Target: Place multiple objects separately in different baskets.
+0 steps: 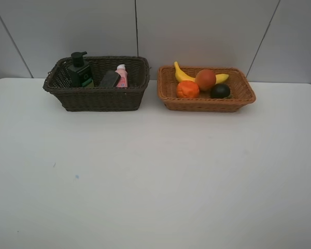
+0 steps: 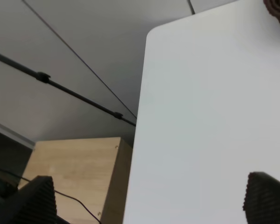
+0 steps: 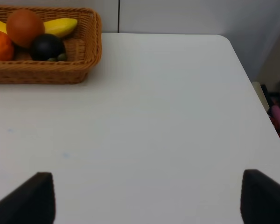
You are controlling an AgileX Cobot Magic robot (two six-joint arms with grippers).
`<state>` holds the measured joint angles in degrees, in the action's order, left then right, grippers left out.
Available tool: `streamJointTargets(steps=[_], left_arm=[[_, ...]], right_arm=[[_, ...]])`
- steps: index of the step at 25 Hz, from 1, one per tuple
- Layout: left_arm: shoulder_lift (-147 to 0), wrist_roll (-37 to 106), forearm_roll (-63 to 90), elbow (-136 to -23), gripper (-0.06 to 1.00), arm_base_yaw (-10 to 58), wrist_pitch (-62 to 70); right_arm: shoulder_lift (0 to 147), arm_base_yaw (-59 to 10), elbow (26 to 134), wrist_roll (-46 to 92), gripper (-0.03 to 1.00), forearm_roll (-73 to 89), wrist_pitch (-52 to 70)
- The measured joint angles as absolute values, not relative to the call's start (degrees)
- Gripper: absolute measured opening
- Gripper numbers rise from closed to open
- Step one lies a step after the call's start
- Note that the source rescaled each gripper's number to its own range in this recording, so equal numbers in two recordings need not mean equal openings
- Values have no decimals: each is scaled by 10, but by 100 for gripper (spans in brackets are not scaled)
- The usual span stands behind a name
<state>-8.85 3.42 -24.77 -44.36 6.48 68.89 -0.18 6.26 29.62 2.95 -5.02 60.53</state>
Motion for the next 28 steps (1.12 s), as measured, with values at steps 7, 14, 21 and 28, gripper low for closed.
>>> streamJointTargets(steps=[7,14,21,28], left_arm=[[-39,48,-106,-411,100,-31,689],[-39,11,-25,-328,100,-41,665],[-39,-11,-4,-290,100,-39,615],[0,-19,-6,-290,100,20,611]], right_arm=[[-2,63,296,30,100,-50,605],[-2,63,296,30,100,-50,605],[-2,63,296,30,100,-50,605],[-2,63,296,30,100,-50,605]])
